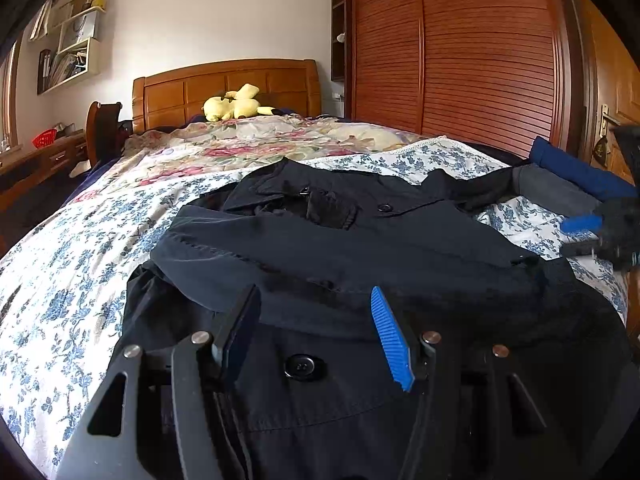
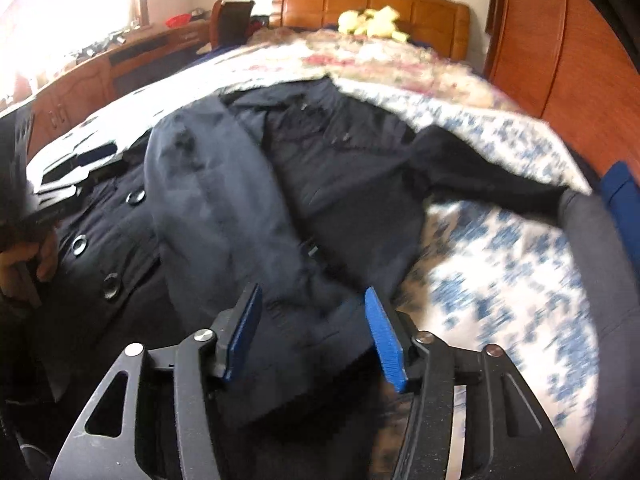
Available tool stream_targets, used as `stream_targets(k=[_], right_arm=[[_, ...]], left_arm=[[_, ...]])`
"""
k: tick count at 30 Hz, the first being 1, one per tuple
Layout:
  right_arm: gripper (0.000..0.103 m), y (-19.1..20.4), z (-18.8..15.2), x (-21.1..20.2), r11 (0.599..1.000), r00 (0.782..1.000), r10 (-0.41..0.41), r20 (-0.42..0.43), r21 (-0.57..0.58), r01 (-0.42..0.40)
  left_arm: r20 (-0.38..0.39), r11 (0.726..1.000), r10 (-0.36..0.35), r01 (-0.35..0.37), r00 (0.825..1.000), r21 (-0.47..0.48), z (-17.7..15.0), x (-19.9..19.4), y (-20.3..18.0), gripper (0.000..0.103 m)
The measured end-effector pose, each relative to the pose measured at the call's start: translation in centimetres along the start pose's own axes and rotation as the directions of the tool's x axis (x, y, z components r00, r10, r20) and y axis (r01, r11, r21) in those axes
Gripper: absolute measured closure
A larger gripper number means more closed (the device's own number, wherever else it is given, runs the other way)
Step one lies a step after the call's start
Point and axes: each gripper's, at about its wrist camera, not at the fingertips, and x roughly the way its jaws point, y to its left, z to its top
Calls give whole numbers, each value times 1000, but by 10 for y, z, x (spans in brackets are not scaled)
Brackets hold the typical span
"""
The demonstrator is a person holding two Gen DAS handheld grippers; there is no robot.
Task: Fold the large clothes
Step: 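Move the right gripper to the other sleeve cuff and grasp it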
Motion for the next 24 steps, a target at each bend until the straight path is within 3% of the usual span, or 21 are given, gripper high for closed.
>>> stream_targets(k=[7, 21, 24], right_arm=[[39, -44, 28, -5, 995, 995, -94, 30, 26, 93], [38, -134, 58, 51, 968, 981, -191, -18, 161, 192], [30, -149, 62, 63, 964, 981, -193, -30, 183, 195]], left_arm=[[-5, 1000, -1, 1, 1000, 3, 0, 1, -1, 46], [-13, 1000, -10, 10, 1000, -8, -2, 3, 0, 46], [-14, 1000, -11, 11, 1000, -9, -3, 4, 1, 46]])
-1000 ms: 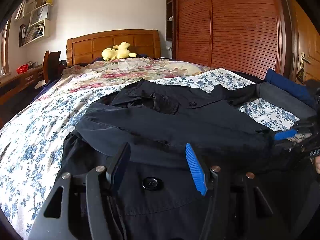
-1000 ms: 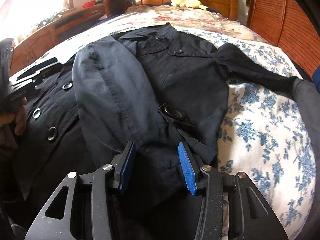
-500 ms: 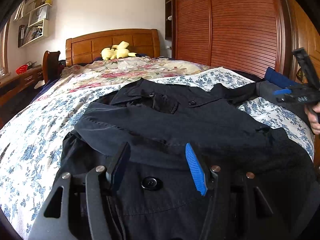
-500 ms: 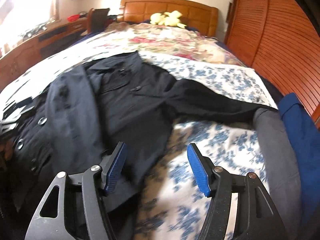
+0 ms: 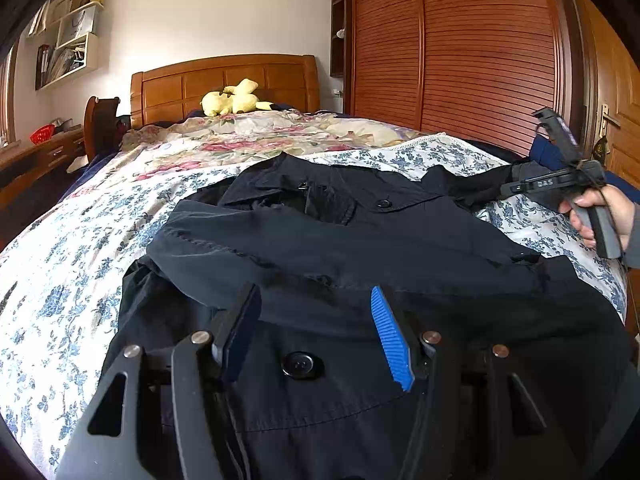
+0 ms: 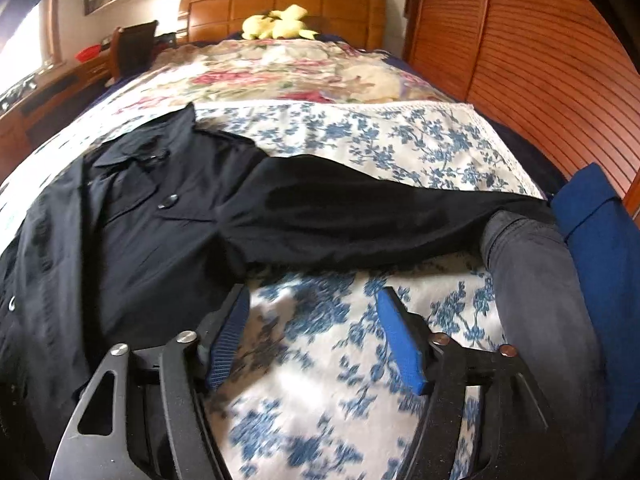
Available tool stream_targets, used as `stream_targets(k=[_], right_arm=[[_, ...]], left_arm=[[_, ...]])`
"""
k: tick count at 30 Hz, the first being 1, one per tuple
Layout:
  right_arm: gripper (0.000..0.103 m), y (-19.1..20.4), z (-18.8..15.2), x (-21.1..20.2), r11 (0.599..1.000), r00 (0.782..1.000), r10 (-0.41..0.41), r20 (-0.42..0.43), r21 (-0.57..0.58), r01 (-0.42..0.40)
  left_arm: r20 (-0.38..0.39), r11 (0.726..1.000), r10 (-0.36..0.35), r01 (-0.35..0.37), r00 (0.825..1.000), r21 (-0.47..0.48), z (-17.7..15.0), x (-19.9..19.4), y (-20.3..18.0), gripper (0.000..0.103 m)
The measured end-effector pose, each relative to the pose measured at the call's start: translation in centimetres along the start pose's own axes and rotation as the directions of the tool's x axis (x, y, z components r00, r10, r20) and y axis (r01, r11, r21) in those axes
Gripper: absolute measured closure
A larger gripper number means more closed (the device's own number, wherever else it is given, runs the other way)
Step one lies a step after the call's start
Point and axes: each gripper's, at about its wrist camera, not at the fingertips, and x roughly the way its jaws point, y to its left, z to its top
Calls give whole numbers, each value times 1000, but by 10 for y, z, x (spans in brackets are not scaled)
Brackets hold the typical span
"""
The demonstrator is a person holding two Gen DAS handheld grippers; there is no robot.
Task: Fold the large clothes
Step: 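Move the right gripper to the other sleeve cuff and grasp it, then fold the sleeve with the right gripper across the coat front and release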
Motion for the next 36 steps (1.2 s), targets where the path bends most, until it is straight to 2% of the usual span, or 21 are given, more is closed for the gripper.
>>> stream_targets(k=[8, 14, 23, 24, 26, 27, 30, 32, 36], right_arm=[[26, -28, 6, 38, 995, 998, -18, -56, 96, 23], [26, -45, 9, 54, 981, 998, 8, -60, 195, 4], [26, -70, 22, 78, 933, 997, 19, -76, 359, 10], [31, -72, 23, 81, 928, 996, 15, -83, 372, 17], [64, -74, 26, 85, 927, 996, 14, -93, 374, 22], [95, -74, 28, 87, 931, 995, 15, -96, 365, 22], [99, -68, 37, 75, 938, 998, 46, -30, 345, -33], [99, -52, 47, 53, 955, 997, 61, 45, 288, -71], [99, -10, 63, 16, 974, 983, 136, 125, 162, -156]], left_arm=[[-5, 1000, -1, 1, 1000, 1, 0, 1, 1, 46], [-7, 1000, -1, 1, 1000, 1, 0, 1, 1, 46], [-8, 1000, -1, 1, 1000, 3, -1, 1, 1, 46], [-8, 1000, -1, 1, 1000, 4, -1, 1, 1, 46], [-8, 1000, -2, 2, 1000, 5, -2, 1, 2, 46], [-8, 1000, -2, 2, 1000, 4, -2, 0, 2, 46], [-6, 1000, -3, 3, 1000, 2, -2, 0, 2, 46], [-7, 1000, -2, 2, 1000, 3, -2, 0, 2, 46], [-10, 1000, 0, 0, 1000, 8, -3, 0, 2, 46]])
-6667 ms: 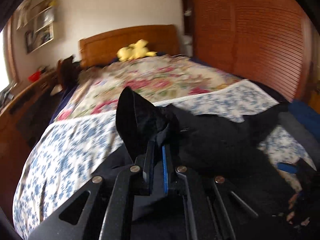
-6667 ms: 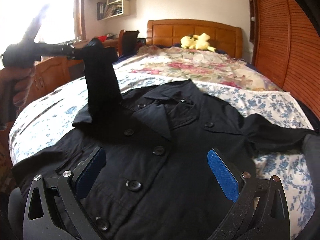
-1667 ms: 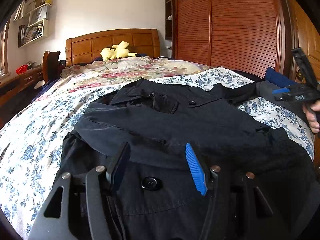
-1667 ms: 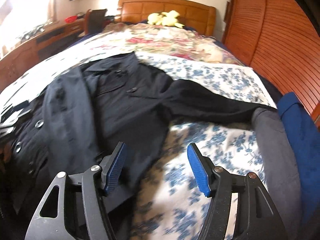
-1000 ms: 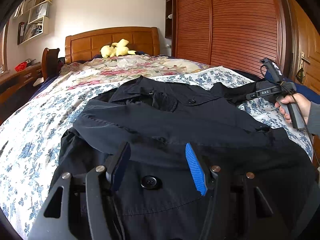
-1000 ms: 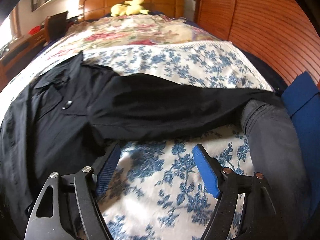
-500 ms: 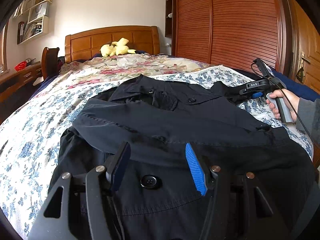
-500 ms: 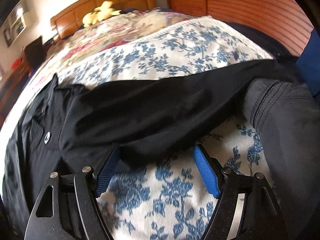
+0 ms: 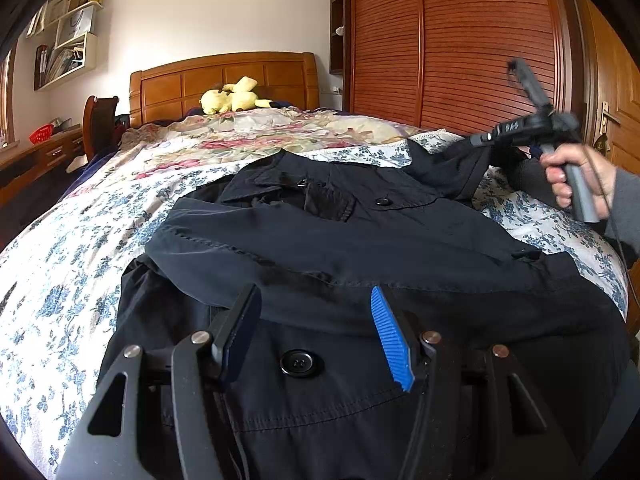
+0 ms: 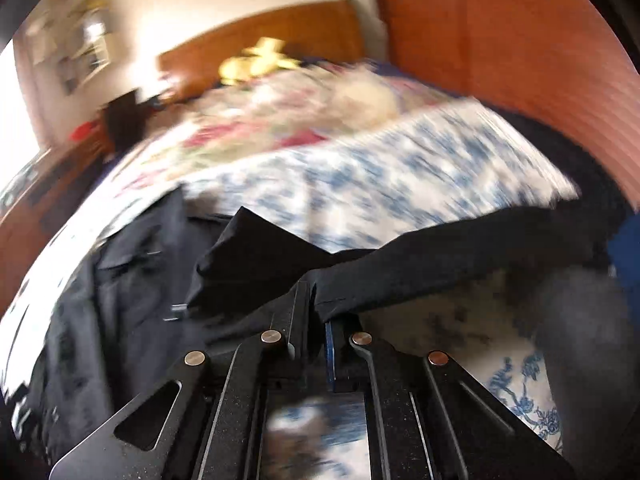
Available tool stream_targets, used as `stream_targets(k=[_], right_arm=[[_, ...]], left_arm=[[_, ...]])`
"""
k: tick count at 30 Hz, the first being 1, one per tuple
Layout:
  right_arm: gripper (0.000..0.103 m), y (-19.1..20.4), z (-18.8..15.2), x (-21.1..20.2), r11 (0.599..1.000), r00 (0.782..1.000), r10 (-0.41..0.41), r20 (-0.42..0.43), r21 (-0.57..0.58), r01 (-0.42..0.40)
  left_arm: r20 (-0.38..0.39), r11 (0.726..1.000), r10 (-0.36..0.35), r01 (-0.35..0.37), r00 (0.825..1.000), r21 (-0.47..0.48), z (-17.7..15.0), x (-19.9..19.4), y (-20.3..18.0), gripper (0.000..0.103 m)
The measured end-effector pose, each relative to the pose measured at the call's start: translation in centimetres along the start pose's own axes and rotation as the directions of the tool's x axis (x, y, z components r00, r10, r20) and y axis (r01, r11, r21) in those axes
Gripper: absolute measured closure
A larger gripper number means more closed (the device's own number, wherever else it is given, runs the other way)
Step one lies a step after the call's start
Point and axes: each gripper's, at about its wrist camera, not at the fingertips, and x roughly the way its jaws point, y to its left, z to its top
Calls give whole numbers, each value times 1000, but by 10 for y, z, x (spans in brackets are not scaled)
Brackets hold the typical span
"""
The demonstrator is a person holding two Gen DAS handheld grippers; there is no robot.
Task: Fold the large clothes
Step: 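Fold the sleeve with the right gripper across the coat front and release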
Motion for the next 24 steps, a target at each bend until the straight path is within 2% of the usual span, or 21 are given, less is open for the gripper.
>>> stream_targets(k=[3, 6, 10, 14, 20, 24], right_arm=[[99, 46, -2, -19, 992, 997, 78, 9, -103, -77], [99, 86, -16, -32, 977, 990, 142, -16, -157, -143], [99, 126, -46, -31, 954, 985, 147, -95, -250, -166], [99, 136, -70, -24, 953, 981, 118, -154, -260, -156], [99, 127, -87, -32, 960, 979, 76, -188, -251, -123], [88, 126, -91, -48, 960, 982, 64, -178, -259, -110]], left_arm=[[-4, 1000, 1, -1, 1000, 0, 2, 1, 0, 46], [-4, 1000, 0, 0, 1000, 0, 1, 1, 0, 46], [-2, 1000, -1, 1, 1000, -2, 2, 1, 0, 46], [-2, 1000, -1, 1, 1000, -3, 2, 0, 1, 46], [-5, 1000, -1, 1, 1000, -6, 2, 1, 1, 46], [-5, 1000, -1, 1, 1000, -6, 3, 1, 0, 46]])
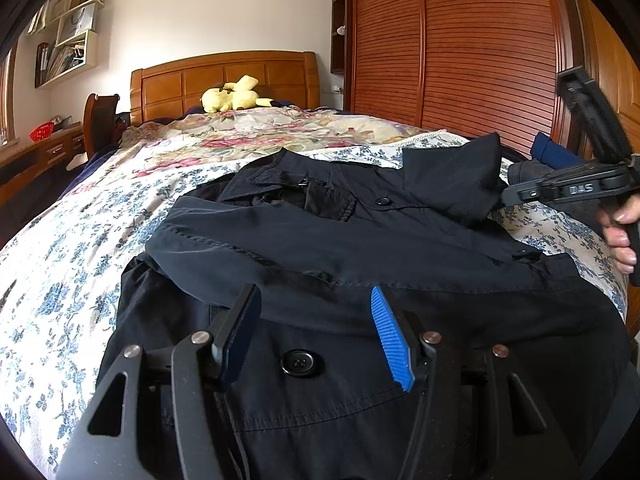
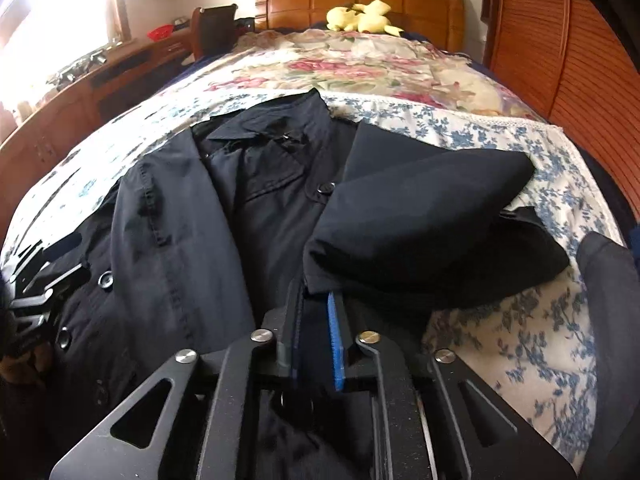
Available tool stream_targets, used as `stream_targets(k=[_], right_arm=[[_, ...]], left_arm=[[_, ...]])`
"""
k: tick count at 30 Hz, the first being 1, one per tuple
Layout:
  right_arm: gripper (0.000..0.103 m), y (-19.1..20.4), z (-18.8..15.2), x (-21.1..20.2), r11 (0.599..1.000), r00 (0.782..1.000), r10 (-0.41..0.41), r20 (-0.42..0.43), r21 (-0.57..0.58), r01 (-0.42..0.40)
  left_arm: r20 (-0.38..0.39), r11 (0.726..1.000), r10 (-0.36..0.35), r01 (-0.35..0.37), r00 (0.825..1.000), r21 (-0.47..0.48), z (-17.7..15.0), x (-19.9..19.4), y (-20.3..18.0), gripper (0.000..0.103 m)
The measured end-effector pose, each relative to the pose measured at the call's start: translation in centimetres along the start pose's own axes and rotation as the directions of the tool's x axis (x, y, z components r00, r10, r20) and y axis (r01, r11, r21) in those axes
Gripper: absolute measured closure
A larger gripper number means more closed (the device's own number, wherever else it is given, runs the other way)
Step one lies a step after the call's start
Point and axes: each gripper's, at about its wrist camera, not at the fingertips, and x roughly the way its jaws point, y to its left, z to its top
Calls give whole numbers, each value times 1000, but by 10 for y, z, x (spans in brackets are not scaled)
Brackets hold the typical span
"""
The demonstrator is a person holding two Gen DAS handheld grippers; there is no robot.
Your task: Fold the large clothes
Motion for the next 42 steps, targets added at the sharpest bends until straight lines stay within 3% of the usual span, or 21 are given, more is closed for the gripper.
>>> stream_targets(k=[1, 4, 9, 19, 29, 34, 42], right_arm=[[85, 0, -2, -5, 1000, 1000, -4, 5, -4, 4], [60, -1, -5, -23, 999, 999, -44, 32, -24, 45], [47, -12, -3, -40, 995, 993, -97, 70, -25, 98], [42, -48, 4, -32, 982, 980, -186, 76, -5, 187], [41, -129, 4, 36, 942, 949, -310, -53, 121, 314], [40, -167, 1, 64, 916, 942, -312, -120, 224, 332], [34, -182, -7, 88, 894, 945, -267, -187, 320, 315]], left_arm=[[0, 1000, 0, 0, 1000, 0, 0, 0, 0, 46], [0, 1000, 1, -1, 1000, 1, 0, 0, 0, 46], [0, 1000, 0, 0, 1000, 0, 0, 0, 0, 46], [1, 1000, 0, 0, 1000, 0, 0, 0, 0, 46], [-3, 1000, 0, 0, 1000, -1, 0, 0, 1, 46], [-7, 1000, -1, 1, 1000, -3, 0, -1, 1, 46], [-11, 1000, -1, 1, 1000, -2, 1, 0, 0, 46]])
